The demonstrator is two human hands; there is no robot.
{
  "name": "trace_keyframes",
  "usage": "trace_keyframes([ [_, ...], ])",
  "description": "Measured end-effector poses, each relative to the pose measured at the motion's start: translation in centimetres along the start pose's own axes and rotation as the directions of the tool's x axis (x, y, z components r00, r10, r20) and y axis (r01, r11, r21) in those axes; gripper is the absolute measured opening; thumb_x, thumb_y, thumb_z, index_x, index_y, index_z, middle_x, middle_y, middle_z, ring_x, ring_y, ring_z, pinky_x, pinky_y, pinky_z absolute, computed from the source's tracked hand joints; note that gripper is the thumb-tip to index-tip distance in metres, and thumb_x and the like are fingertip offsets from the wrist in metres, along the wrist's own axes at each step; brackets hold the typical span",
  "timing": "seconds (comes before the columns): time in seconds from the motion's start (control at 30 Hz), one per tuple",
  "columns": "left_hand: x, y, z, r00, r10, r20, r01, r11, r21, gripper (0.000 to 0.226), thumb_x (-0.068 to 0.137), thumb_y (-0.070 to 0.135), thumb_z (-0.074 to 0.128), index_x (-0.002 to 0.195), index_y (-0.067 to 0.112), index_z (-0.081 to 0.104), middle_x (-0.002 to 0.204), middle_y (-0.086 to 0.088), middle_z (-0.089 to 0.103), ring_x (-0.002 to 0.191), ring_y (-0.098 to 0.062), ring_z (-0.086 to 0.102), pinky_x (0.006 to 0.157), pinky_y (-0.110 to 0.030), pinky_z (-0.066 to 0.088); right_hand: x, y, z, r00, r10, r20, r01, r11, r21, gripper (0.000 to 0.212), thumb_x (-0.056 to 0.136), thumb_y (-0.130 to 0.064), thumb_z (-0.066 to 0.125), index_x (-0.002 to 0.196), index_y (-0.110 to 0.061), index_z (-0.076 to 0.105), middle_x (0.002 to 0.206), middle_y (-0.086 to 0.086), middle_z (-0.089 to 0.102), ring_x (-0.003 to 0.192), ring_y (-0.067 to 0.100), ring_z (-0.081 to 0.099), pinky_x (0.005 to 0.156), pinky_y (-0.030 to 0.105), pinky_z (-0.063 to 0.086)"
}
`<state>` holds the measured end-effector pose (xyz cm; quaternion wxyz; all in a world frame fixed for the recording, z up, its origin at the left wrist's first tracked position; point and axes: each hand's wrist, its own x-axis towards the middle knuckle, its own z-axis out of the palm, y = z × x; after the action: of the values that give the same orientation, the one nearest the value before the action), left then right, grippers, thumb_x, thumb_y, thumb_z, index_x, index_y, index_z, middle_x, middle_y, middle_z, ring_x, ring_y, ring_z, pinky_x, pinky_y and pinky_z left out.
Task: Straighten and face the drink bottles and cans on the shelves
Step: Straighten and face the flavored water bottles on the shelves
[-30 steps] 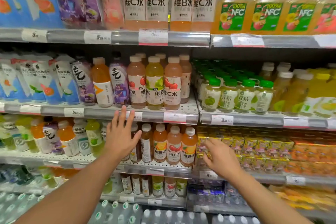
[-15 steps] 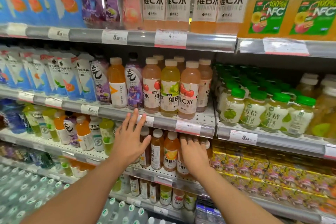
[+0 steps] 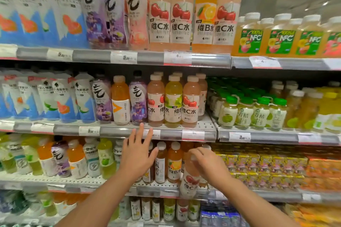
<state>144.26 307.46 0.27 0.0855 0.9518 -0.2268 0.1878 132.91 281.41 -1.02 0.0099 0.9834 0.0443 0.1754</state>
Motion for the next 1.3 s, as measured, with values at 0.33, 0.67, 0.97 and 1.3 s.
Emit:
trace_keyframes([
  [0.33, -0.6, 5.2, -8.9, 0.908, 0.411, 0.082, -0.213, 0.622, -0.753, 0.078, 0.077, 0.087, 0.054, 0.145, 0.054, 0.034, 0.137, 0.031, 0.048, 0.124, 0.008, 0.048, 0.099, -0.017, 0.041, -0.2, -4.6, -14.4, 0.975, 0.077, -0.209, 0.015, 0.915, 0.403, 0.025, 0.099, -0.045, 0.056, 0.123, -0.036, 0.059, 0.119, -0.026, 0.059, 0.111, -0.005, 0.054, 0.089, 0.020, 0.049],
  [0.67, 0.7, 6.8, -17.1, 0.932, 0.361, -0.046, -0.192, 0.379, -0.905, 0.065, 0.066, 0.075, 0.078, 0.122, 0.053, 0.054, 0.117, 0.024, 0.069, 0.106, 0.002, 0.067, 0.087, -0.027, 0.057, 4.1, -6.8, -27.3, 0.946, -0.056, -0.319, 0.210, 0.856, 0.473, 0.026, 0.095, -0.042, 0.067, 0.119, -0.033, 0.063, 0.112, -0.017, 0.068, 0.104, 0.003, 0.064, 0.082, 0.029, 0.059],
  [0.97, 1.8, 7.0, -23.6, 0.972, 0.139, -0.188, -0.225, 0.344, -0.911, 0.059, 0.066, 0.066, 0.082, 0.118, 0.045, 0.063, 0.112, 0.021, 0.073, 0.102, 0.002, 0.069, 0.088, -0.030, 0.057, 14.9, -1.0, -40.5, 0.783, 0.060, -0.619, 0.045, 0.987, 0.152, 0.044, 0.098, -0.032, 0.059, 0.138, -0.017, 0.055, 0.134, 0.003, 0.062, 0.103, 0.019, 0.068, 0.087, 0.035, 0.053],
  [1.3, 2.2, 7.4, -28.9, 0.968, 0.044, -0.247, -0.249, 0.296, -0.922, 0.060, 0.072, 0.060, 0.083, 0.125, 0.042, 0.061, 0.112, 0.014, 0.076, 0.102, -0.003, 0.072, 0.087, -0.031, 0.055, 23.5, 1.6, -42.0, 0.862, 0.205, -0.463, -0.246, 0.969, -0.028, 0.040, 0.091, -0.036, 0.062, 0.122, -0.016, 0.049, 0.123, 0.007, 0.056, 0.098, 0.030, 0.061, 0.077, 0.045, 0.055],
])
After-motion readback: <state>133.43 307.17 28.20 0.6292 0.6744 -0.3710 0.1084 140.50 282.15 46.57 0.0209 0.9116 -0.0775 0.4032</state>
